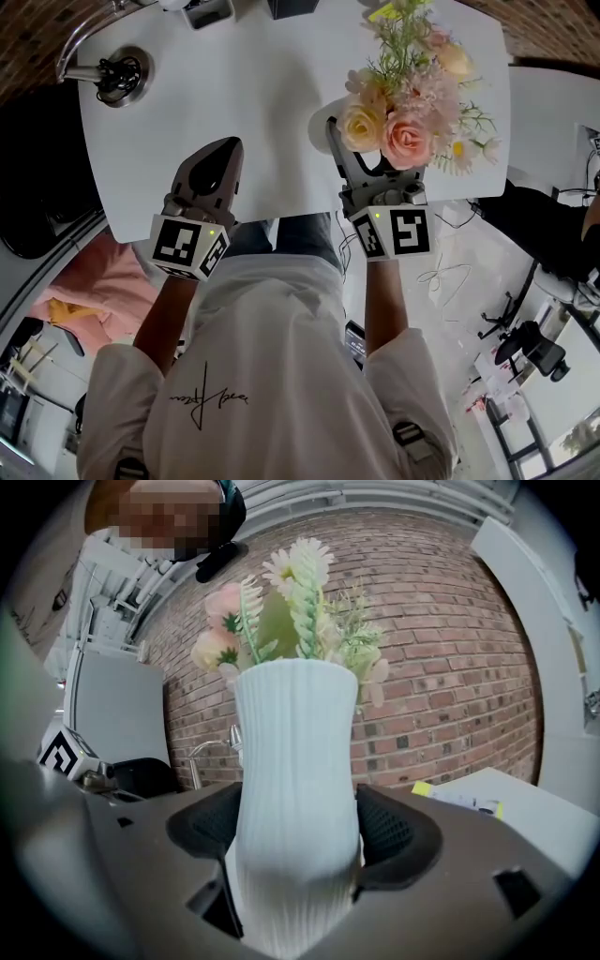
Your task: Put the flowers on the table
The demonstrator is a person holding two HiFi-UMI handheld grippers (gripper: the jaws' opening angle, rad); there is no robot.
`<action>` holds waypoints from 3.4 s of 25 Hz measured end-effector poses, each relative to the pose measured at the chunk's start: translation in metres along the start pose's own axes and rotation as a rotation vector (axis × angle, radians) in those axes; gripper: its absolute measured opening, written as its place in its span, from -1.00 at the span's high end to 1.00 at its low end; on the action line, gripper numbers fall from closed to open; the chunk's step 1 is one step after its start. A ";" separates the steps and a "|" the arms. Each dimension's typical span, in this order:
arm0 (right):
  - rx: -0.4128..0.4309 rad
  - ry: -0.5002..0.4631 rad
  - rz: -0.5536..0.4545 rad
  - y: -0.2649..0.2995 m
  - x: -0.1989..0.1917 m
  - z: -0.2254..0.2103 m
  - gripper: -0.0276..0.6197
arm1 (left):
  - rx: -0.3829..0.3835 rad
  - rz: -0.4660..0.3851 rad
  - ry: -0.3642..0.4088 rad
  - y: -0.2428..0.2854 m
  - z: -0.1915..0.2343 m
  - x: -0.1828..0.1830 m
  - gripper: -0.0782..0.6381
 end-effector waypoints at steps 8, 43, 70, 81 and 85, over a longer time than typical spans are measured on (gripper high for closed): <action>0.003 -0.011 0.000 0.013 -0.004 -0.044 -0.31 | 0.017 0.049 0.013 0.018 -0.012 -0.007 0.77; 0.062 -0.099 -0.029 0.098 -0.015 -0.117 -0.31 | 0.154 -0.007 -0.020 0.110 -0.050 0.011 0.77; -0.002 -0.192 -0.097 0.130 -0.024 -0.124 -0.31 | 0.122 -0.059 0.034 0.150 -0.046 0.043 0.77; -0.020 -0.193 -0.158 0.134 -0.029 -0.125 -0.32 | 0.113 -0.032 0.048 0.159 -0.043 0.039 0.77; -0.018 -0.188 -0.165 0.134 -0.031 -0.125 -0.32 | 0.113 -0.029 0.049 0.161 -0.042 0.039 0.77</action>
Point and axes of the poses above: the fingertips, and each gripper's own axes: y forward along the fingers, z to its left, x out of its top, the point moved 8 cm from there along -y, backward along the fingers, and after that the axes turned 7 degrees about z, right-handed, at the moved point
